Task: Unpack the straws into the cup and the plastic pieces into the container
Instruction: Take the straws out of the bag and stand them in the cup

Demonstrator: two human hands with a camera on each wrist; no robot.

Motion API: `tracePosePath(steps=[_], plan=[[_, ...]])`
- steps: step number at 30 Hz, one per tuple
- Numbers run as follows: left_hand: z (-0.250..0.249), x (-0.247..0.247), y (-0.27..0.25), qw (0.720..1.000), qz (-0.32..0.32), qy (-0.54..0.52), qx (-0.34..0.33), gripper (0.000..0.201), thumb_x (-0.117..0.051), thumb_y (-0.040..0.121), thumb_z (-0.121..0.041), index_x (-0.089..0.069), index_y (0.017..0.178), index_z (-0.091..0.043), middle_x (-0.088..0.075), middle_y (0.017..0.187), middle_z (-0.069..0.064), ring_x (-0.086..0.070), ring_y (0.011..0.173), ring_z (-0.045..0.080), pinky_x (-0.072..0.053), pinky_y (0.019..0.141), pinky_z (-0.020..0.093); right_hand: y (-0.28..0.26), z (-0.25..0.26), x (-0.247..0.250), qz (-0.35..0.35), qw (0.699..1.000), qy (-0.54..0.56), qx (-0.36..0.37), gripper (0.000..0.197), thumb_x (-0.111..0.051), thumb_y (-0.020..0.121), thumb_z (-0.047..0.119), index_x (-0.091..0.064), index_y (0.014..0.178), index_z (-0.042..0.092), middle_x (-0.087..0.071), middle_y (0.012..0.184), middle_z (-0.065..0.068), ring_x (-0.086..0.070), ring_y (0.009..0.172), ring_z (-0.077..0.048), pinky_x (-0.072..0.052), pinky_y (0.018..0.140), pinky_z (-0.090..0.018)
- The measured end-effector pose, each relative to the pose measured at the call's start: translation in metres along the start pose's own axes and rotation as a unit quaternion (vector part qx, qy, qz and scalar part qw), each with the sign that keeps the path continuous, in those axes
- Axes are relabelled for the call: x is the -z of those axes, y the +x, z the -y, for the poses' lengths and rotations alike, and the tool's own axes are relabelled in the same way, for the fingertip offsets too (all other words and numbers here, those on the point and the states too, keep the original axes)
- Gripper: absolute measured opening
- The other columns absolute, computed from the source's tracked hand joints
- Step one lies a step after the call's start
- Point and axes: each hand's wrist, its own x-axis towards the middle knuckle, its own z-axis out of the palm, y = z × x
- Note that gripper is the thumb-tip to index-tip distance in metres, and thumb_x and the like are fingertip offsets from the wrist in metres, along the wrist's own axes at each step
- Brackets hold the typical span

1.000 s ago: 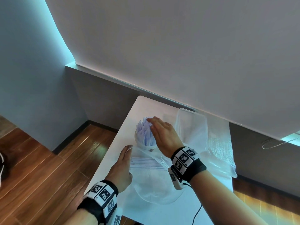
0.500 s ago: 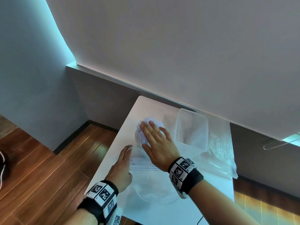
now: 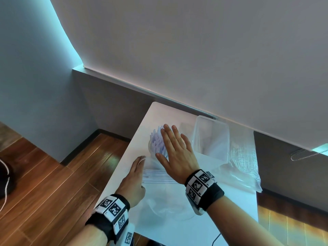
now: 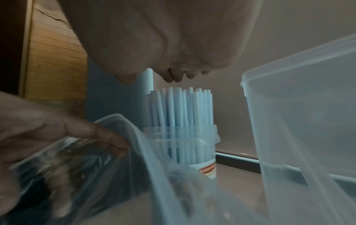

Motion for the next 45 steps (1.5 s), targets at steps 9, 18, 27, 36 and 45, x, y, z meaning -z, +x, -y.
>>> tracePosePath(steps=[9,18,27,36,45], plan=[[0.011,-0.003,-0.002,0.999,-0.007,-0.014,-0.034,0.098,-0.059,0.079,0.010,-0.007,0.154,-0.024,0.003,0.161,-0.014,-0.038,0.139,0.017,-0.041,0.104,0.021,-0.044,0.048,-0.064,0.197,0.979,0.049,0.012,0.034,-0.046,0.083,-0.002,-0.056,0.115,0.007,-0.058,0.110,-0.012,-0.058,0.100,-0.034,-0.052,0.076,-0.043],[0.012,-0.002,-0.009,0.999,-0.003,0.008,-0.041,0.095,-0.053,0.082,0.006,-0.001,0.155,-0.026,0.009,0.161,-0.015,-0.038,0.139,0.016,-0.035,0.106,0.019,-0.029,0.032,-0.100,0.286,0.948,-0.128,-0.062,0.070,-0.065,0.082,0.034,-0.041,0.145,0.014,-0.059,0.126,-0.008,-0.061,0.094,-0.020,-0.050,0.076,-0.029],[0.008,0.002,-0.010,0.999,0.004,0.021,-0.042,0.096,-0.055,0.083,0.004,0.000,0.154,-0.027,0.009,0.161,-0.014,-0.044,0.135,0.017,-0.045,0.102,0.023,-0.028,0.023,-0.119,0.249,0.956,-0.145,-0.047,0.067,-0.047,0.092,0.016,-0.014,0.149,0.007,-0.034,0.144,-0.023,-0.043,0.120,-0.038,-0.037,0.100,-0.045],[0.006,0.001,-0.011,0.999,0.003,0.018,-0.039,0.096,-0.055,0.083,0.006,0.001,0.154,-0.027,0.009,0.161,-0.015,-0.038,0.139,0.015,-0.036,0.102,0.015,-0.027,0.017,-0.130,0.261,0.956,-0.099,-0.088,0.049,-0.054,0.082,0.012,-0.042,0.130,0.010,-0.047,0.132,-0.021,-0.047,0.116,-0.036,-0.032,0.100,-0.047],[0.006,0.002,-0.011,0.999,0.000,0.021,-0.038,0.094,-0.054,0.084,0.006,0.000,0.154,-0.026,0.010,0.161,-0.015,-0.034,0.142,0.014,-0.027,0.101,0.011,-0.033,0.024,-0.132,0.274,0.956,-0.099,-0.044,0.020,-0.066,0.069,0.017,-0.059,0.088,0.013,-0.061,0.085,-0.012,-0.059,0.080,-0.033,-0.046,0.086,-0.049]])
